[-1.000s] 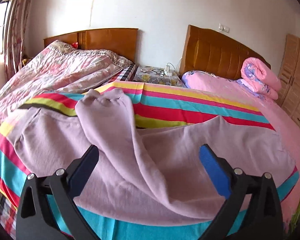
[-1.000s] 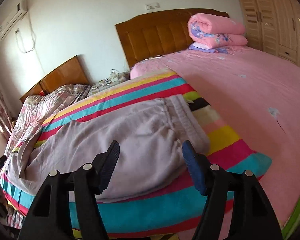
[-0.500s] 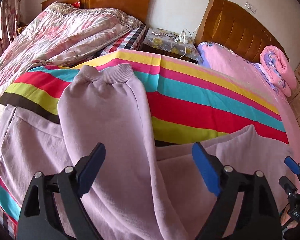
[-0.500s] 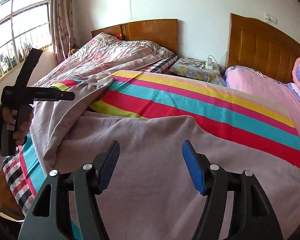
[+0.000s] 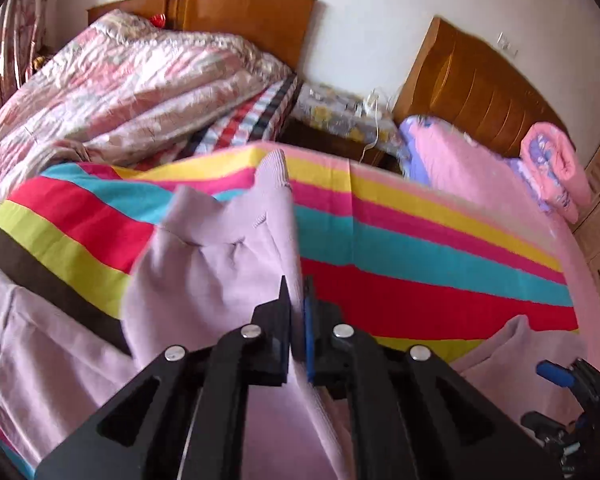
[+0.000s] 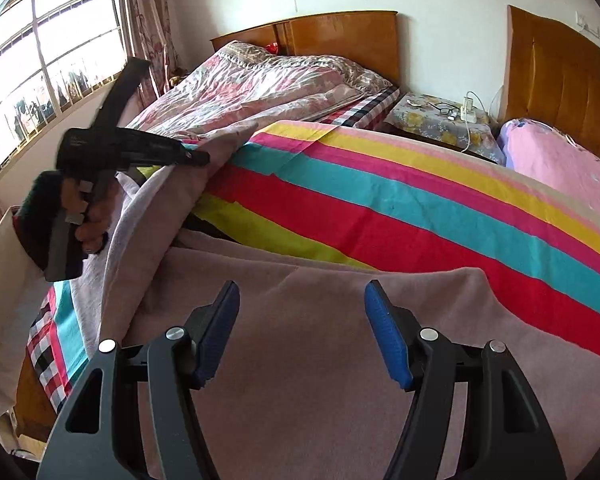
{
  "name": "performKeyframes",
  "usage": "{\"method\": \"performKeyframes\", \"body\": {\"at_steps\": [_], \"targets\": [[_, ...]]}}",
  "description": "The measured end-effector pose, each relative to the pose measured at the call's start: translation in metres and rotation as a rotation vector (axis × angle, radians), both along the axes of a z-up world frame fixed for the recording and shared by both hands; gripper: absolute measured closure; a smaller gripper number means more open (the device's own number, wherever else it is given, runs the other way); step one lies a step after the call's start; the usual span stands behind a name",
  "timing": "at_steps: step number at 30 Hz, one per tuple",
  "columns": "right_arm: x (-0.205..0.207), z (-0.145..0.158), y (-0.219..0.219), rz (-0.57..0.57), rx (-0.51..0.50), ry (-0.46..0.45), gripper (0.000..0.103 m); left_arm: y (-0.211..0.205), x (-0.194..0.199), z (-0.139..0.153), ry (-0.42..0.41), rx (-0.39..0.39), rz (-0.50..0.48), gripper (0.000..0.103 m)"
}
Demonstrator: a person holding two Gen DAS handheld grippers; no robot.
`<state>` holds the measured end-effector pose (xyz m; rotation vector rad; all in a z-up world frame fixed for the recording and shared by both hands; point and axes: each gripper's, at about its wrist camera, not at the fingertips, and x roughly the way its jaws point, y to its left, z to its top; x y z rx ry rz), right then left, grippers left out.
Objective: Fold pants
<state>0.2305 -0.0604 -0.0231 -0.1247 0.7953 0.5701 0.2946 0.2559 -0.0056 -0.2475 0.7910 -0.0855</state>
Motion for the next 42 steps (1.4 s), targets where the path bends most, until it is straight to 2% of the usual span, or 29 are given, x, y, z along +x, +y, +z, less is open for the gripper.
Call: {"method": "performKeyframes", "body": {"at_steps": [2,4,6,8,10,12,13,15,18,22,23,24,26,29,32,34,36,38,40,42], "targets": [[0.010,-0.002,0.011,0.084,-0.028,-0.009,0.044,0.046,-0.063,0.026,-0.114,-0.089,0.089,0.098],[0.021,-0.006,0.023,0.167,-0.051,-0.010,0.048,0.094,-0.123,0.028,-0.170,-0.130,0.206,0.098],[0.031,-0.011,0.040,0.256,-0.060,0.002,0.052,0.131,-0.161,0.006,-0.115,-0.110,0.274,0.097],[0.040,-0.018,0.060,0.347,-0.070,0.028,0.058,0.151,-0.179,-0.031,0.010,-0.094,0.316,0.097],[0.045,-0.026,0.083,0.431,-0.091,0.050,0.063,0.154,-0.185,-0.059,0.071,-0.089,0.313,0.096],[0.049,-0.032,0.099,0.483,-0.112,0.069,0.065,0.147,-0.184,-0.066,0.062,-0.044,0.305,0.093],[0.050,-0.034,0.104,0.497,-0.128,0.076,0.066,0.146,-0.182,-0.065,0.048,-0.046,0.299,0.089],[0.052,-0.036,0.107,0.514,-0.158,0.077,0.067,0.149,-0.181,-0.062,0.022,-0.081,0.291,0.073],[0.052,-0.042,0.105,0.551,-0.184,0.092,0.067,0.152,-0.171,-0.062,0.015,-0.103,0.284,0.064],[0.045,-0.048,0.105,0.570,-0.210,0.064,0.069,0.152,-0.164,-0.059,0.000,-0.101,0.290,0.066],[0.045,-0.048,0.105,0.562,-0.214,0.053,0.079,0.149,-0.164,-0.058,-0.003,-0.090,0.287,0.071],[0.043,-0.047,0.104,0.563,-0.213,0.040,0.085,0.145,-0.163,-0.056,-0.006,-0.074,0.282,0.087],[0.036,-0.046,0.105,0.562,-0.229,-0.001,0.095,0.139,-0.163,-0.051,-0.017,-0.013,0.296,0.097],[0.024,-0.036,0.106,0.523,-0.265,-0.093,0.099,0.136,-0.171,-0.029,-0.110,-0.010,0.289,0.098],[0.024,-0.010,0.098,0.472,-0.204,-0.154,0.099,0.135,-0.177,-0.004,-0.197,0.002,0.298,0.098],[0.030,-0.008,0.099,0.459,-0.207,-0.155,0.099,0.134,-0.171,-0.003,-0.180,0.019,0.307,0.098],[0.041,-0.024,0.105,0.449,-0.240,-0.123,0.099,0.139,-0.164,-0.018,-0.136,0.022,0.346,0.098],[0.050,-0.046,0.110,0.439,-0.258,-0.074,0.099,0.147,-0.159,-0.042,-0.073,-0.013,0.380,0.098],[0.052,-0.048,0.105,0.424,-0.193,-0.040,0.095,0.152,-0.162,-0.062,-0.025,-0.044,0.400,0.097],[0.056,-0.040,0.092,0.406,-0.150,-0.004,0.089,0.152,-0.168,-0.065,-0.022,-0.055,0.403,0.093]]}}
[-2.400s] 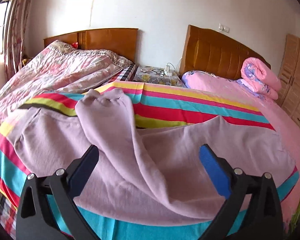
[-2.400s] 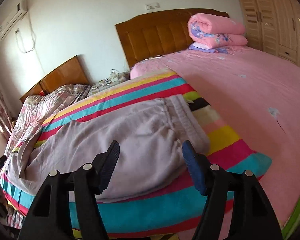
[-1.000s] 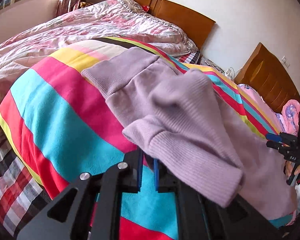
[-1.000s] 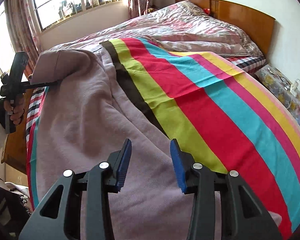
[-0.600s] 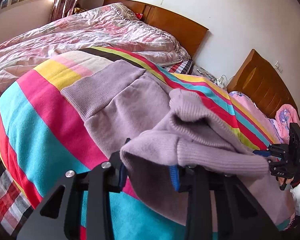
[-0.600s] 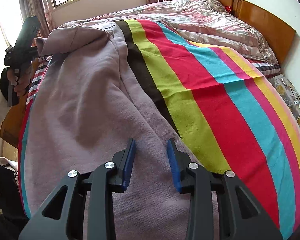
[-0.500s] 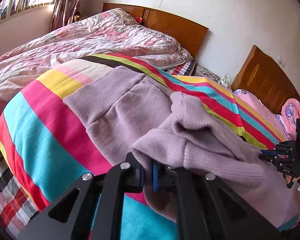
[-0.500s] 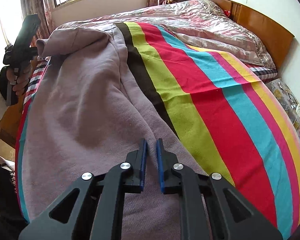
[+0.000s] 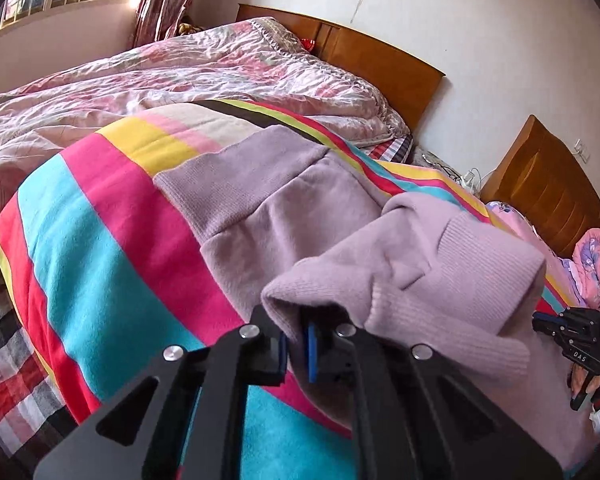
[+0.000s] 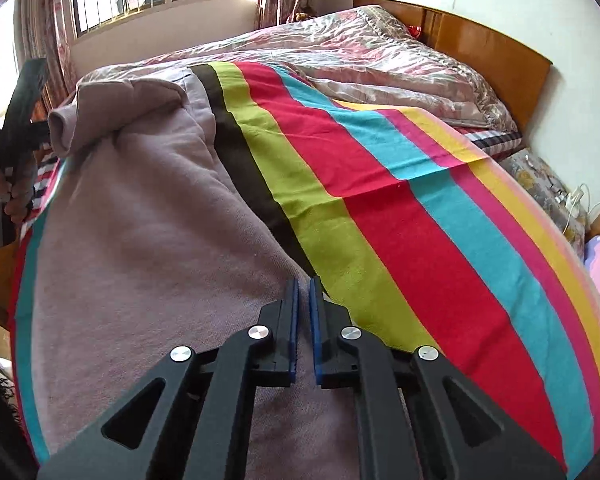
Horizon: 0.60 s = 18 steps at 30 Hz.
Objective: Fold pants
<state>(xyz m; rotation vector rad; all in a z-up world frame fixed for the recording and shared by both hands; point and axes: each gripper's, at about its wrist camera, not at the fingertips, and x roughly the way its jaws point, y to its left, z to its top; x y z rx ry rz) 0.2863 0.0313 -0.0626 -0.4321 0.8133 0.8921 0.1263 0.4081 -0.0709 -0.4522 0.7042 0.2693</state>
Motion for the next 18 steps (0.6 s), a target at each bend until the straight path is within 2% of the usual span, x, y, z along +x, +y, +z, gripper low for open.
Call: {"method": "performKeyframes", "body": {"at_steps": [1,2,4,6,9,12,13,15,18], "targets": [[0.000,0.007,-0.011,-0.011,0.023,-0.004,0.078,0.000,-0.003,0.001,-0.002,0.000,-0.001,0.092],[0.001,0.013,-0.024,-0.024,0.047,-0.006,0.075,0.001,-0.005,0.002,-0.008,-0.004,-0.005,0.089],[0.003,0.017,-0.051,-0.061,0.068,0.009,0.074,0.003,-0.008,0.005,-0.003,0.002,-0.007,0.079],[0.007,0.013,-0.074,-0.112,0.042,0.012,0.074,0.004,-0.012,0.006,-0.001,0.019,-0.001,0.067],[0.012,0.000,-0.094,-0.152,0.039,0.074,0.074,0.003,-0.014,0.005,-0.002,0.017,0.002,0.059],[0.014,-0.010,-0.092,-0.174,0.017,0.055,0.074,0.001,-0.013,-0.001,0.011,0.015,0.018,0.050],[0.018,-0.008,-0.092,-0.210,0.024,0.053,0.074,0.001,-0.013,-0.002,0.013,0.009,0.023,0.049],[0.019,0.000,-0.089,-0.285,0.013,-0.010,0.074,0.002,-0.016,-0.002,0.018,-0.001,0.029,0.041],[0.003,0.025,-0.058,-0.167,0.119,-0.003,0.070,-0.001,-0.025,0.001,0.015,0.025,0.032,0.030]]}}
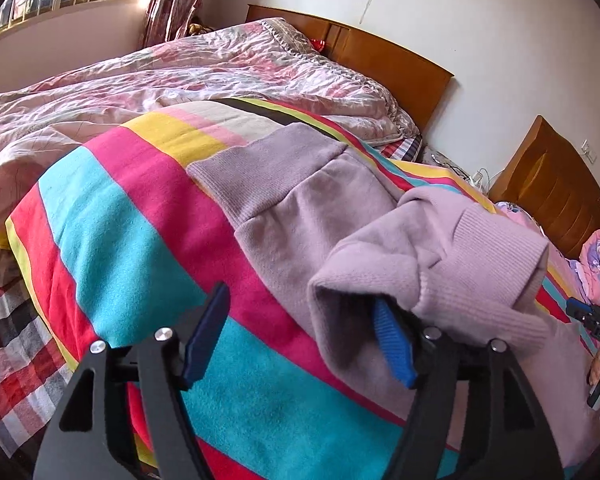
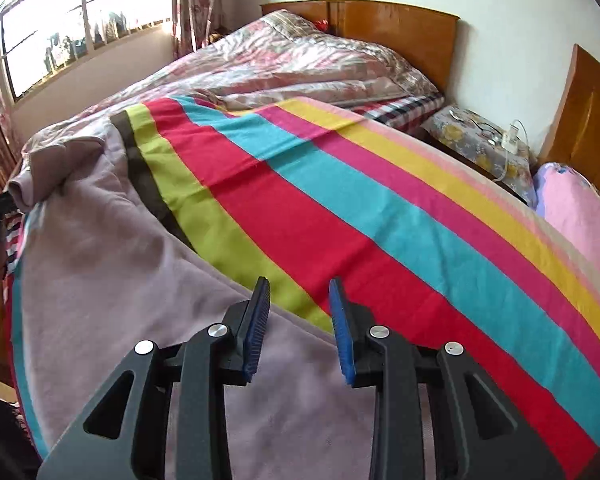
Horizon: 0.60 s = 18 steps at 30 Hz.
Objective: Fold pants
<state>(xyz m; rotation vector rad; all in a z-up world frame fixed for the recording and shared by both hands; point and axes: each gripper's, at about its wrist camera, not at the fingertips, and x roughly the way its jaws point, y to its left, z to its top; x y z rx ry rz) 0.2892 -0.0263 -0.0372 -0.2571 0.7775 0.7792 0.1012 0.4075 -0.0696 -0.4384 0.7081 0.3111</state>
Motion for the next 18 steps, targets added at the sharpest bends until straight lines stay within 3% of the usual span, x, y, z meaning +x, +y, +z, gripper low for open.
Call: {"method": "performKeyframes", "body": {"at_steps": [3,8,11,13,16,18], "targets": [[-0.022,0.013,0.065,0.195,-0.004,0.002,0.059,-0.008,-0.003,0.003,0.004,0.044,-0.032,0.027],[-0.045,0.001,0.180,0.428,-0.114,0.006,0.058,-0.032,-0.001,0.010,0.022,0.229,-0.087,0.027],[-0.049,-0.003,0.243,0.535,-0.141,0.071,0.058,-0.030,0.004,0.017,-0.001,0.240,-0.119,0.027],[-0.041,0.009,0.282,0.553,-0.097,0.102,0.059,-0.012,0.008,0.022,-0.027,0.149,-0.128,0.027],[-0.001,0.047,0.309,0.429,0.192,0.202,0.057,0.041,0.015,0.019,-0.084,-0.156,-0.039,0.027],[0.019,0.058,0.309,0.351,0.272,0.225,0.057,0.073,0.012,0.007,-0.085,-0.338,0.063,0.027]]}}
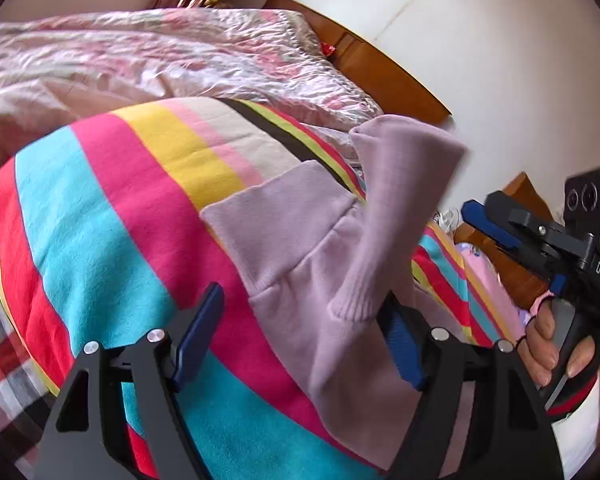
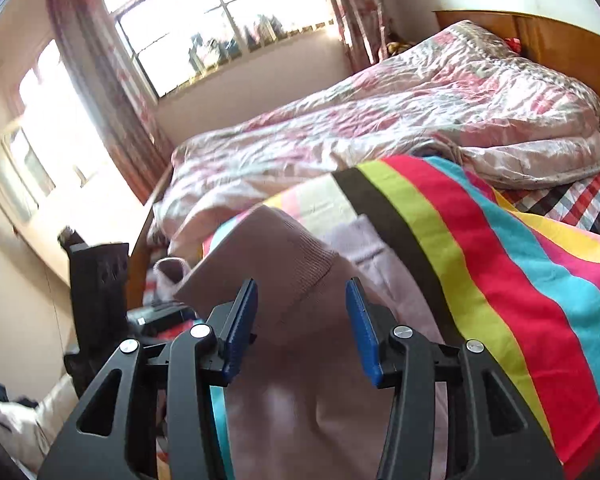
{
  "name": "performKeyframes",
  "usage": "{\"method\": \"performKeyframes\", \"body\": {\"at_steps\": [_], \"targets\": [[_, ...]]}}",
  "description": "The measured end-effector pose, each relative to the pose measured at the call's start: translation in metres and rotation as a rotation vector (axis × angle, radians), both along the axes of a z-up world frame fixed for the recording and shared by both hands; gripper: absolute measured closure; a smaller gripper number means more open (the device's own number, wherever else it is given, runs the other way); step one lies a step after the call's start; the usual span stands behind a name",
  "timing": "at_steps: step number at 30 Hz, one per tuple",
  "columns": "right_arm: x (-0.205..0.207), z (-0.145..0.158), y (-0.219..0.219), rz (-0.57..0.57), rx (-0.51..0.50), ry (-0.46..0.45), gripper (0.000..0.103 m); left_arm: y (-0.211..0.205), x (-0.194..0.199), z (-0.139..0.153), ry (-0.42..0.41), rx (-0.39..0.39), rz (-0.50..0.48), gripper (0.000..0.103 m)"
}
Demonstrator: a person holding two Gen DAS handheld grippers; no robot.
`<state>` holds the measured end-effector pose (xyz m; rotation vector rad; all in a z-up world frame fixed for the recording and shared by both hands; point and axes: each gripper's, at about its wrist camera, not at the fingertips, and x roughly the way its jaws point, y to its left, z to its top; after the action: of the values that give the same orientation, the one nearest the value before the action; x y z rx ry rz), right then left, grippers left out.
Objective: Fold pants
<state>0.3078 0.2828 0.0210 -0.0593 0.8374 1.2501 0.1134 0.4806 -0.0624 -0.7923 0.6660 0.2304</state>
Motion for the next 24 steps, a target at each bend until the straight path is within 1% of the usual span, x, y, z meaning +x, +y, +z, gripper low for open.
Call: {"method": "performKeyframes", "body": {"at_steps": [1,2,4,6,7,8,9,11,13,16,19,20,21,22,23,24], "targets": [[0.003,0.000,-0.003,-0.020,-0.013,-0.027,0.057,0.008,-0.003,-0.003,-0.009,-0.038,0.015,0.027],[0.004,-0.003,-0.006,-0.026,-0.042,-0.063,0.057,0.012,-0.006,-0.003,-0.015,-0.041,0.018,0.027],[0.005,-0.018,-0.011,-0.008,-0.137,-0.125,0.057,0.012,-0.008,-0.005,-0.022,-0.025,0.002,0.027],[0.009,-0.036,-0.017,0.010,-0.211,-0.154,0.057,0.012,-0.006,-0.006,-0.037,-0.022,-0.014,0.029],[0.011,-0.044,-0.018,0.019,-0.235,-0.160,0.058,0.011,-0.006,-0.006,-0.043,-0.016,-0.014,0.029],[0.011,-0.050,-0.020,0.031,-0.251,-0.166,0.060,0.010,-0.006,-0.005,-0.044,-0.005,-0.010,0.033],[0.012,-0.055,-0.016,0.045,-0.260,-0.169,0.061,0.008,-0.005,-0.006,-0.037,0.007,-0.006,0.041],[0.011,-0.059,-0.010,0.072,-0.262,-0.171,0.068,0.008,-0.004,-0.007,-0.031,0.017,0.000,0.049],[0.008,-0.062,-0.003,0.099,-0.259,-0.179,0.069,0.009,-0.002,-0.010,-0.024,0.016,-0.003,0.049],[0.010,-0.068,0.008,0.110,-0.288,-0.192,0.069,0.011,-0.002,-0.013,-0.028,0.004,0.004,0.049],[0.017,-0.081,0.014,0.129,-0.312,-0.132,0.069,0.009,-0.002,-0.012,-0.018,0.016,0.009,0.050],[0.018,-0.085,0.015,0.133,-0.317,-0.129,0.069,0.007,-0.001,-0.012,-0.008,0.028,0.007,0.058],[0.019,-0.087,0.015,0.133,-0.316,-0.121,0.069,0.006,0.000,-0.012,-0.001,0.033,-0.002,0.070],[0.020,-0.087,0.014,0.129,-0.307,-0.108,0.070,0.005,0.002,-0.013,-0.004,0.028,-0.016,0.076],[0.020,-0.086,0.013,0.122,-0.295,-0.104,0.084,0.003,0.002,-0.012,-0.007,0.032,-0.020,0.084],[0.018,-0.085,0.011,0.131,-0.282,-0.107,0.095,0.000,0.001,-0.009,-0.008,0.058,-0.015,0.087]]}}
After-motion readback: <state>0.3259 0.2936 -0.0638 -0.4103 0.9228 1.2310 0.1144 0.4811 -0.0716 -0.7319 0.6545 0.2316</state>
